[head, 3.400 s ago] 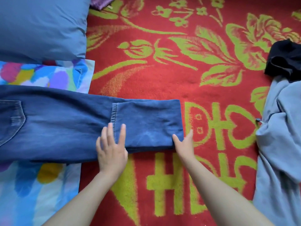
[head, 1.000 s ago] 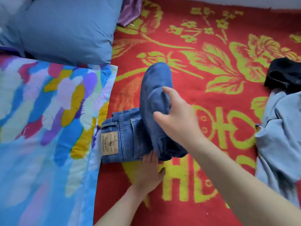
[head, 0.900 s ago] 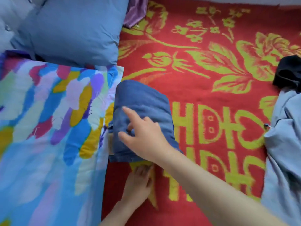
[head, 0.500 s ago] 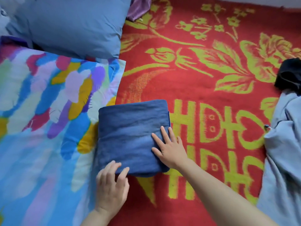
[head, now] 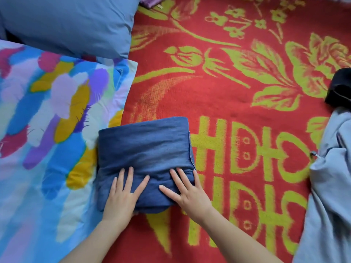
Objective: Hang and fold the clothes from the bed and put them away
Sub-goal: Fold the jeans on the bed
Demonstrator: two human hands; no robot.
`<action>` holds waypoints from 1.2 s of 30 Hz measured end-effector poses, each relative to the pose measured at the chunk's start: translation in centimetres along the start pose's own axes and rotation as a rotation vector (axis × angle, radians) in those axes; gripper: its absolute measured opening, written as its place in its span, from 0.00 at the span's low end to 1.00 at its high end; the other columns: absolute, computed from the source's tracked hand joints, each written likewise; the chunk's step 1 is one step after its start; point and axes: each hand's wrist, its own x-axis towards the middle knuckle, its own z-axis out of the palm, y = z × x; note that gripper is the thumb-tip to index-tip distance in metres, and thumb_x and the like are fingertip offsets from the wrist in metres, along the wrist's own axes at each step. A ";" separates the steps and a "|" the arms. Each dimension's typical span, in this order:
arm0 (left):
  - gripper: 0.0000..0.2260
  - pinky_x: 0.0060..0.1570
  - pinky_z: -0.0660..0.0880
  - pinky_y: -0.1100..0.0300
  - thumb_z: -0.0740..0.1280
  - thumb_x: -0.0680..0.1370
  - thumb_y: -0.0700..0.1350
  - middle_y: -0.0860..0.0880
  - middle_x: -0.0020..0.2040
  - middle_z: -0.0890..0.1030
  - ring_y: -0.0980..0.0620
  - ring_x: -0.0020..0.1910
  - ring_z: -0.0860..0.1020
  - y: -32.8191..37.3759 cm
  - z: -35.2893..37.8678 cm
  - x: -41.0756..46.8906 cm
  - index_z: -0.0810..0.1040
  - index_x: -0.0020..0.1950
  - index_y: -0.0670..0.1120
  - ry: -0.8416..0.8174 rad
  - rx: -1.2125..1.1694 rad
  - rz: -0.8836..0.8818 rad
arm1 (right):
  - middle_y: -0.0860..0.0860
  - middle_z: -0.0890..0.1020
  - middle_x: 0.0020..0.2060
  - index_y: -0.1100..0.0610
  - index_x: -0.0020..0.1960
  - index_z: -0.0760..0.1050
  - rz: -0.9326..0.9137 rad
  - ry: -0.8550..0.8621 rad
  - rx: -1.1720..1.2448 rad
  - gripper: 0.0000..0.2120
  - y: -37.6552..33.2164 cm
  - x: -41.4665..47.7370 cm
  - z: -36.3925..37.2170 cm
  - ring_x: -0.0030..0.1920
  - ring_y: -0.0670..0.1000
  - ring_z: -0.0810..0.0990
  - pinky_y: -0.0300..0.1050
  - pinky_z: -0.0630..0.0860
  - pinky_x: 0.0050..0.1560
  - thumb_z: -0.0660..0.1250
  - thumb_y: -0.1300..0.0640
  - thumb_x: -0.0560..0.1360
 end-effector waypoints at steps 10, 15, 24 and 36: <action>0.45 0.50 0.77 0.39 0.68 0.68 0.39 0.36 0.60 0.78 0.33 0.56 0.78 -1.5 0.9 1.3 0.46 0.75 0.60 0.181 0.018 0.042 | 0.56 0.80 0.59 0.43 0.69 0.56 -0.069 0.047 -0.103 0.46 1.8 2.0 0.7 0.57 0.55 0.80 0.54 0.80 0.44 0.78 0.46 0.58; 0.26 0.47 0.78 0.42 0.55 0.71 0.36 0.36 0.55 0.81 0.35 0.50 0.81 -1.3 0.3 1.3 0.72 0.67 0.53 0.302 0.067 0.040 | 0.60 0.82 0.53 0.43 0.64 0.74 -0.095 0.144 -0.156 0.35 2.0 1.5 -1.4 0.48 0.58 0.82 0.50 0.80 0.39 0.78 0.53 0.58; 0.35 0.33 0.80 0.56 0.80 0.48 0.31 0.42 0.43 0.84 0.46 0.39 0.84 1.3 -8.6 -1.7 0.83 0.55 0.45 0.411 -0.124 -0.011 | 0.63 0.81 0.50 0.49 0.62 0.77 -0.205 0.276 -0.300 0.38 3.7 -2.1 -13.7 0.42 0.60 0.81 0.46 0.74 0.30 0.77 0.61 0.52; 0.37 0.33 0.80 0.59 0.81 0.48 0.34 0.43 0.44 0.84 0.47 0.39 0.84 6.0 -19.8 -18.2 0.82 0.58 0.44 0.712 -0.109 -0.392 | 0.60 0.81 0.53 0.47 0.66 0.62 -0.616 0.575 -0.574 0.37 -1.9 -8.9 -28.9 0.48 0.58 0.81 0.44 0.75 0.34 0.70 0.59 0.60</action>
